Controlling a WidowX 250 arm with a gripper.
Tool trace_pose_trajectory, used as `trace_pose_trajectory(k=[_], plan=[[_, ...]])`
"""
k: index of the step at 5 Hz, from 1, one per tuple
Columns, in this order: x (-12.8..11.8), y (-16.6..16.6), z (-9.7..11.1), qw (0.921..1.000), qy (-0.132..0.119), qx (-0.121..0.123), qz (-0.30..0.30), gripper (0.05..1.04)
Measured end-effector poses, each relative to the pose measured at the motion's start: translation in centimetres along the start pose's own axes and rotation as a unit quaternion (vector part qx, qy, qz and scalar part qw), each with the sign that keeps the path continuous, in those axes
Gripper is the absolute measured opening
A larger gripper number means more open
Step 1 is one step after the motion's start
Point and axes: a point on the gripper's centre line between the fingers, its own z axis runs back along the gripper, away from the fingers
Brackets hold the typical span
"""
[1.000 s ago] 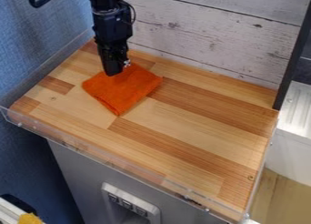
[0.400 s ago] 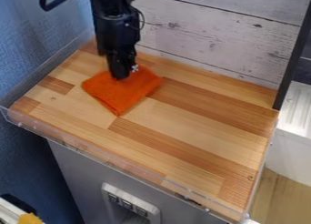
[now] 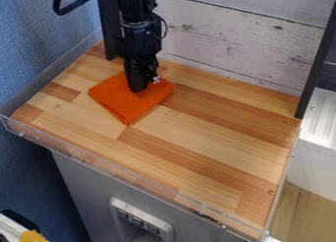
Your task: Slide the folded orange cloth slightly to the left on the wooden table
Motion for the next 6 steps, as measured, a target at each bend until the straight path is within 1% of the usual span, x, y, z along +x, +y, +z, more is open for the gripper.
trace_pose_trajectory(k=[1, 3, 4, 6], plan=[[-0.5, -0.5, -0.9, 1.0, 0.003, -0.003, 0.0, 0.059], [-0.6, -0.3, -1.1, 0.9999, -0.01, 0.01, 0.008, 0.059], [-1.2, 0.7, -0.9, 0.9991, -0.013, 0.013, 0.037, 0.059], [-1.9, 4.0, 0.1, 0.9936, -0.033, 0.028, 0.105, 0.059]])
